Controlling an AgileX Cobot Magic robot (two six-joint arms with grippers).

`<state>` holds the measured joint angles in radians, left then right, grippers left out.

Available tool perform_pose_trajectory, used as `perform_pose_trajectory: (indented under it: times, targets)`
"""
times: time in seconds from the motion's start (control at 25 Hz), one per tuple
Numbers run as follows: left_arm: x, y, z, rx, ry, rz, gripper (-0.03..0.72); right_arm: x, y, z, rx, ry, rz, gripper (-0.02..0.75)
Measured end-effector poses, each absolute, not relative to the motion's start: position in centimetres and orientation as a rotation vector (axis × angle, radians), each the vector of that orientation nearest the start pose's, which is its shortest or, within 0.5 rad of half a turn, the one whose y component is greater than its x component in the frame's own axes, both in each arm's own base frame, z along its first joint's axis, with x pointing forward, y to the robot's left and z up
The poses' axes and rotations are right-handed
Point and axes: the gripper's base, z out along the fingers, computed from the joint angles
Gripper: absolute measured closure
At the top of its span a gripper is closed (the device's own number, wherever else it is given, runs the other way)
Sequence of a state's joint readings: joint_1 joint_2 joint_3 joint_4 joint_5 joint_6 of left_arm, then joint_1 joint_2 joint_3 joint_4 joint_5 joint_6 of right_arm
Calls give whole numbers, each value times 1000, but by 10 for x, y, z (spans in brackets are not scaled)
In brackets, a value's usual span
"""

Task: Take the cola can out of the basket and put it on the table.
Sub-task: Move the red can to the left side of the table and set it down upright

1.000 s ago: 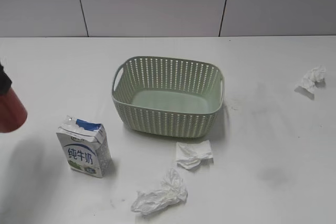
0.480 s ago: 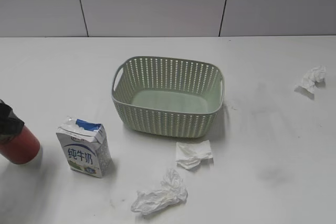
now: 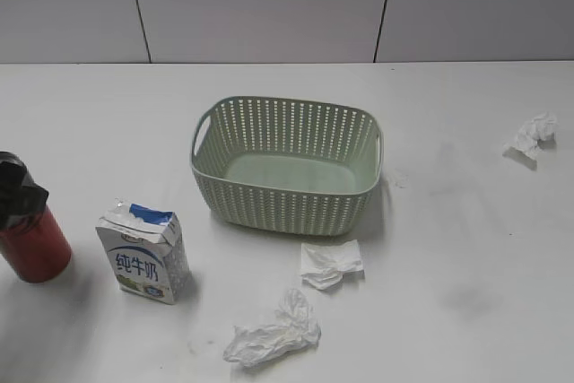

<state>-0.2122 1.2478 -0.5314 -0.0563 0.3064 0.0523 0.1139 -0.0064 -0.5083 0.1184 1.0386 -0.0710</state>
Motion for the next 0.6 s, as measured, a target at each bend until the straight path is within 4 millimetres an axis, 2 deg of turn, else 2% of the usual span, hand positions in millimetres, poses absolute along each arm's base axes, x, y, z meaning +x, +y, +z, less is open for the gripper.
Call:
perform_pose_trajectory:
  times: [0.2,0.28,0.44,0.6]
  targets:
    - [212,-47,203,270,2493,-111,84,-7,8,282,-190,1997,168,148]
    - [215,-48,211,269,2502,-116,84,-7,8,282,-190,1997,168,148]
    - [220,-51,250,274,2507,-133,84,-7,8,282,-190,1997,168,148]
    - [225,-50,304,301,2496,-110,84,-7,8,282,-190,1997,168,148]
